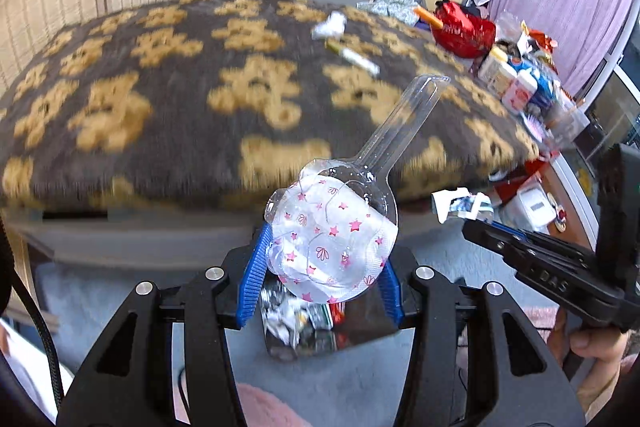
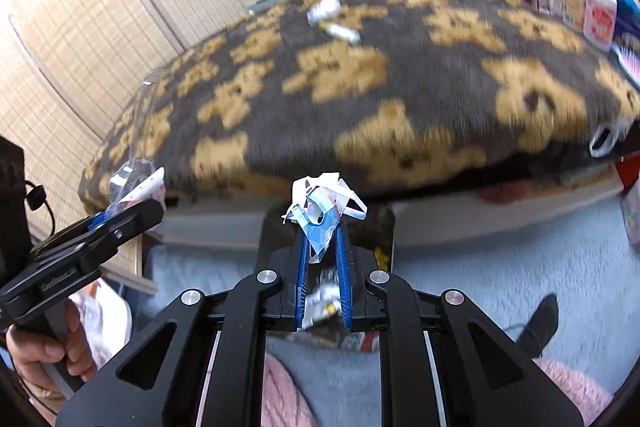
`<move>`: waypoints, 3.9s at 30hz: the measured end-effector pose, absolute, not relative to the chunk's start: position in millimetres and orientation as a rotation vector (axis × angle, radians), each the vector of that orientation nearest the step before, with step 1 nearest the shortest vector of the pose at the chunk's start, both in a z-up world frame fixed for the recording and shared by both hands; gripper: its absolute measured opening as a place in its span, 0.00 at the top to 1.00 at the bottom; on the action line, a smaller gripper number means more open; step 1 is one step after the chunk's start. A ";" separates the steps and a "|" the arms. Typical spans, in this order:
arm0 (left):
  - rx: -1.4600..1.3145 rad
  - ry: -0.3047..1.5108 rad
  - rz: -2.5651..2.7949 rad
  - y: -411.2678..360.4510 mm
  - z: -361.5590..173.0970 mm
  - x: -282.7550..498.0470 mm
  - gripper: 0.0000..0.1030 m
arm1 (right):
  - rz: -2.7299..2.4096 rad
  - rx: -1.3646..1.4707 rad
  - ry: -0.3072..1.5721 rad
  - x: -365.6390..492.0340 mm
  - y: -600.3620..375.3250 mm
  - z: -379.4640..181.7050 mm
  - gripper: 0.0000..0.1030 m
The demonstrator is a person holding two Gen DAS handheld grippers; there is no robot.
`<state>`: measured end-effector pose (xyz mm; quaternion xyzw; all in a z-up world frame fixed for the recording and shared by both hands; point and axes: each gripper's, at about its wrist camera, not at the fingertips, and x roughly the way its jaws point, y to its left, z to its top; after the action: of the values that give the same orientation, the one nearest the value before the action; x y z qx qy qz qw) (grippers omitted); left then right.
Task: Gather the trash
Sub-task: 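Lower both held items into the bin and open both tools, then reach the right tool to the white stick and grasp it, then grasp the clear plastic bag with the left tool while the right tool holds the stick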
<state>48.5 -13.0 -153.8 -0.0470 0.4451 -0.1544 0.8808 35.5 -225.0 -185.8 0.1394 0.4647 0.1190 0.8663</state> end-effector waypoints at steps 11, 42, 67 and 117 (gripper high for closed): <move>-0.090 1.086 -0.329 -19.7 -243.7 30.1 0.55 | 0.265 0.274 1.138 35.2 -204.6 -248.7 0.86; -0.126 1.069 -0.322 -2.8 -229.3 42.3 0.17 | 0.161 0.279 0.953 50.9 -225.3 -185.4 0.14; -0.061 0.921 -0.216 10.4 -136.8 234.4 0.18 | 0.252 0.180 0.896 267.5 -212.3 -165.2 0.80; 0.086 0.924 -0.343 -121.9 -170.0 408.4 0.30 | 0.223 0.137 0.981 266.8 -271.4 -195.6 0.86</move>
<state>408.4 -121.9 -170.0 0.0412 0.4436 -0.1644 0.8800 266.8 -271.4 -195.6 0.0658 0.4695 0.1066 0.8740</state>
